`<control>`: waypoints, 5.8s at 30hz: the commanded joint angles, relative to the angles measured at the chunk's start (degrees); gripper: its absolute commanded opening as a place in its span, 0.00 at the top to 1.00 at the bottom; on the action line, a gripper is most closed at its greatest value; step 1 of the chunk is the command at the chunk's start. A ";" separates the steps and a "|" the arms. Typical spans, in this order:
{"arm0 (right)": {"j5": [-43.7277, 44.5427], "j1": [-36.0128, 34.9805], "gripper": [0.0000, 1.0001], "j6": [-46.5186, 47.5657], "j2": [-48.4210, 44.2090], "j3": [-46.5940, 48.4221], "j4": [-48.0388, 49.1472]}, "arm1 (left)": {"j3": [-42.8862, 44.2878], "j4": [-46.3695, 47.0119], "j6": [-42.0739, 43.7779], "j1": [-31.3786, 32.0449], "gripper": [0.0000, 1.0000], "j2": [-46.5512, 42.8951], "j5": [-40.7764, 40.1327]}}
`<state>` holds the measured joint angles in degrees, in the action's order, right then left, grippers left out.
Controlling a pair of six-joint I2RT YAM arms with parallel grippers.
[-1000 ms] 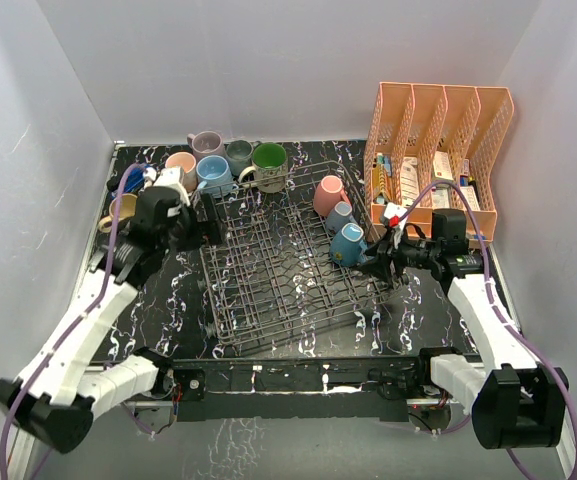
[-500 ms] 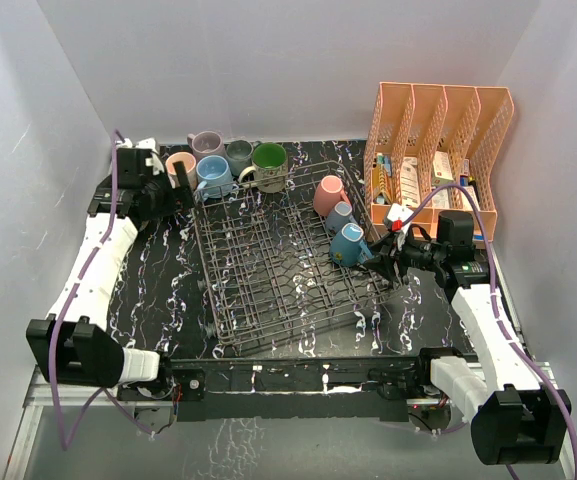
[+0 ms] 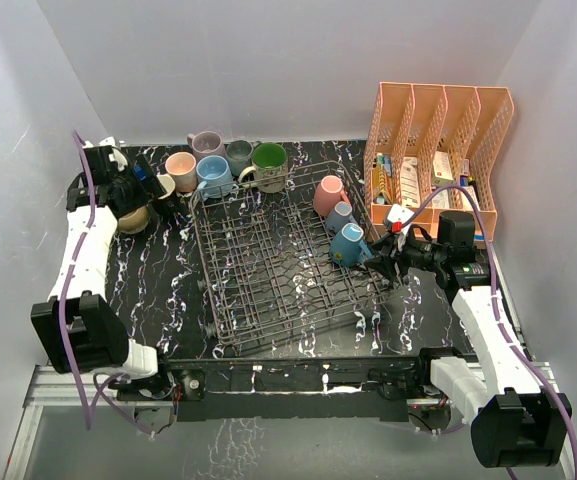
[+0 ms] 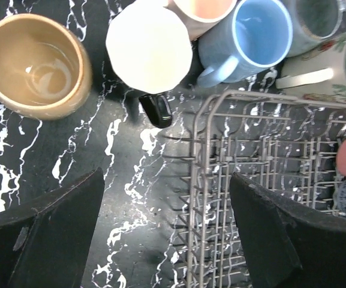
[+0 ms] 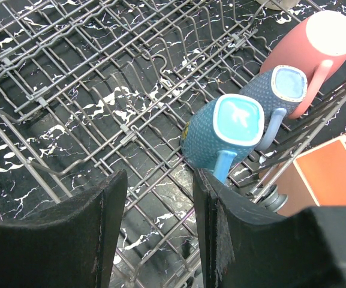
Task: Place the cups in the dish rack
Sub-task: Pick up the cup at the center of the board, then turn the cup upside down in the dish rack.
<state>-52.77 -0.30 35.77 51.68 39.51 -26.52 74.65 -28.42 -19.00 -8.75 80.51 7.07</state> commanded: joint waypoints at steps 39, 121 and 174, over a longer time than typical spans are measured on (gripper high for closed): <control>-0.51 2.74 0.50 0.53 2.54 -1.03 2.20 | -0.78 12.25 28.94 -3.81 0.35 16.26 -2.64; -1.74 3.27 0.51 1.09 2.01 -1.38 1.79 | -20.40 13.01 5.74 -4.35 1.00 -19.57 1.07; -25.43 4.18 0.39 -43.92 -13.03 5.37 10.75 | -29.49 104.69 -40.10 61.93 1.00 -7.79 0.75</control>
<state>-76.71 3.81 12.01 42.00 48.27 -33.47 40.14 61.63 -59.59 51.99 73.52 9.76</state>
